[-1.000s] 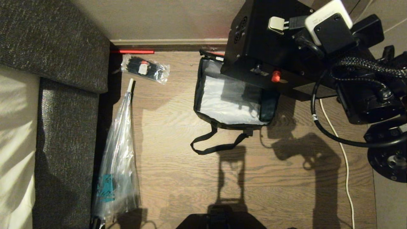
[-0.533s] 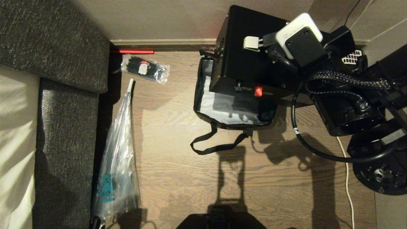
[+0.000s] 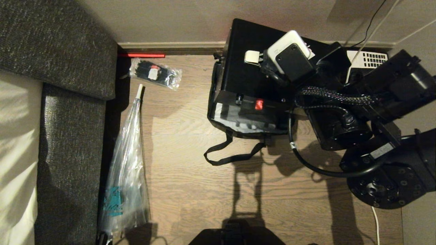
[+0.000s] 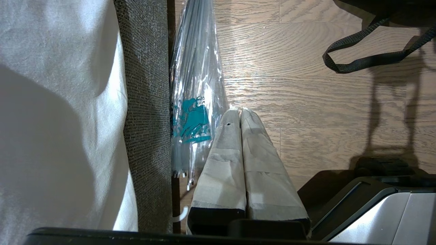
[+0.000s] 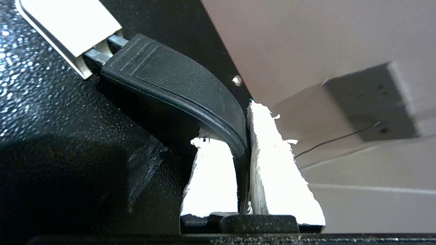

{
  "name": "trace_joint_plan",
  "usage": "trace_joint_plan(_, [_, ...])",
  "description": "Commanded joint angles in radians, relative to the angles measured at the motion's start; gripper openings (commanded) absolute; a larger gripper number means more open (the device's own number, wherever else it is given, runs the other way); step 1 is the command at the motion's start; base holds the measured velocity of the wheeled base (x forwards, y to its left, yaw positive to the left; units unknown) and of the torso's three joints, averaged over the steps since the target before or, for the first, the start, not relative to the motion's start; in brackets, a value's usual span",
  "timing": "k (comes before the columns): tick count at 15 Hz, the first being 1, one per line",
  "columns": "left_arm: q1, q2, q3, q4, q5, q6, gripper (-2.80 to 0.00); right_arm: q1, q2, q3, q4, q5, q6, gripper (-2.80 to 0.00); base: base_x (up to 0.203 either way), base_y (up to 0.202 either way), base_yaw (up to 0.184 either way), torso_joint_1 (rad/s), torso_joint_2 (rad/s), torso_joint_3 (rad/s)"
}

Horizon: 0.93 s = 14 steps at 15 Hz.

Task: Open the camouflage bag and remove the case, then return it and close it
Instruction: Place the black box back

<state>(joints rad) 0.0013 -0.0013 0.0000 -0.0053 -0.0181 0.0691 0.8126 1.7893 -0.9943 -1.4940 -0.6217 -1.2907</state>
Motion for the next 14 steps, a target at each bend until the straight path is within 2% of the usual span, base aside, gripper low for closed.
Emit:
trace_joint_plan(1, [0.000, 0.001, 0.002, -0.001, 0.000, 0.000, -2.80, 0.002, 0.047, -0.003, -0.001, -0.009, 0.012, -2.80, 0.000, 0.000, 0.000, 0.000, 0.00, 0.000])
trace_joint_plan(5, [0.000, 0.001, 0.002, -0.001, 0.000, 0.000, -2.80, 0.002, 0.069, -0.009, 0.004, -0.010, 0.043, -2.80, 0.000, 0.000, 0.000, 0.000, 0.00, 0.000])
trace_joint_plan(14, [0.000, 0.001, 0.002, -0.001, 0.000, 0.000, -2.80, -0.020, 0.093, 0.025, -0.006, -0.026, 0.044, -2.80, 0.000, 0.000, 0.000, 0.000, 0.00, 0.000])
